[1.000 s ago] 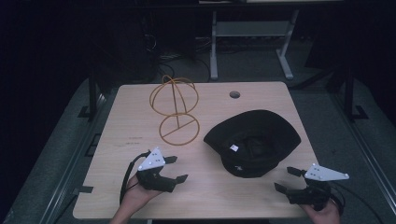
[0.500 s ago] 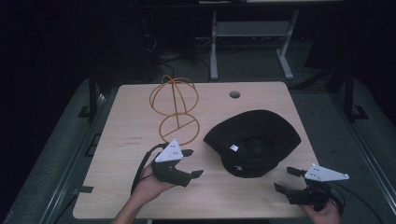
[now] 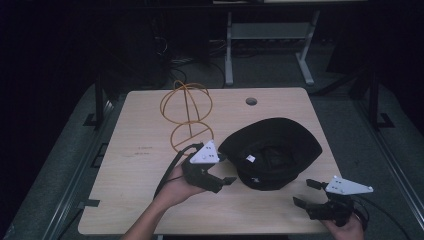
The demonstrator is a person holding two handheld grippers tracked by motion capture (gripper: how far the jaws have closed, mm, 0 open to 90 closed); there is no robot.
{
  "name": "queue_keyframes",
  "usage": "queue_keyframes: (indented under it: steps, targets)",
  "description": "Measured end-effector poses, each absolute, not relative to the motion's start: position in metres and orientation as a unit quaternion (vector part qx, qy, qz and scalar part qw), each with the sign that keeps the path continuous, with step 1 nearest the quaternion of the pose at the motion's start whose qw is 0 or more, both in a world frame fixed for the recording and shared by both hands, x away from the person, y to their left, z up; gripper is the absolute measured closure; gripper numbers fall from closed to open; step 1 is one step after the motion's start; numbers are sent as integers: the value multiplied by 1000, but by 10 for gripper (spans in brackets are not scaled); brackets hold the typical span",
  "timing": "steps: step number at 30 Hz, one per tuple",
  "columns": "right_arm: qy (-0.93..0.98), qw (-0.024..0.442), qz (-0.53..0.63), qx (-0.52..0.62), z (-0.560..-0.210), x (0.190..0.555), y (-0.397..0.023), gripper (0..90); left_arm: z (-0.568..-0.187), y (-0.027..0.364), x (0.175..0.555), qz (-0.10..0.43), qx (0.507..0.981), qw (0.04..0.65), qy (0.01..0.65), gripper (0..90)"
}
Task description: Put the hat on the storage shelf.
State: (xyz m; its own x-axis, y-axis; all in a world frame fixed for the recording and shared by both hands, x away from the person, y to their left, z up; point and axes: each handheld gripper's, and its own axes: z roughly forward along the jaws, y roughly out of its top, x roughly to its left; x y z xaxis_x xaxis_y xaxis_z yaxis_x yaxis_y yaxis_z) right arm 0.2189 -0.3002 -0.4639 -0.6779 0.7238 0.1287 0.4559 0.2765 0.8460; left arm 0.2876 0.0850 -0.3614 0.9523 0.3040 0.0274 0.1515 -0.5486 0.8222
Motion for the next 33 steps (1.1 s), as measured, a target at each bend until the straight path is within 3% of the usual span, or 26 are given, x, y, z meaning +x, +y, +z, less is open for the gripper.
queue_keyframes:
  steps: [26, 33]
  targets:
    - [791, 137, 472, 365, -463, 219, -296, 164, -367, 37, 304, 47, 917, 390, 74, 375]
    - [791, 137, 473, 363, -463, 220, -293, 164, -375, 28, 309, 56, 925, 369, 75, 510]
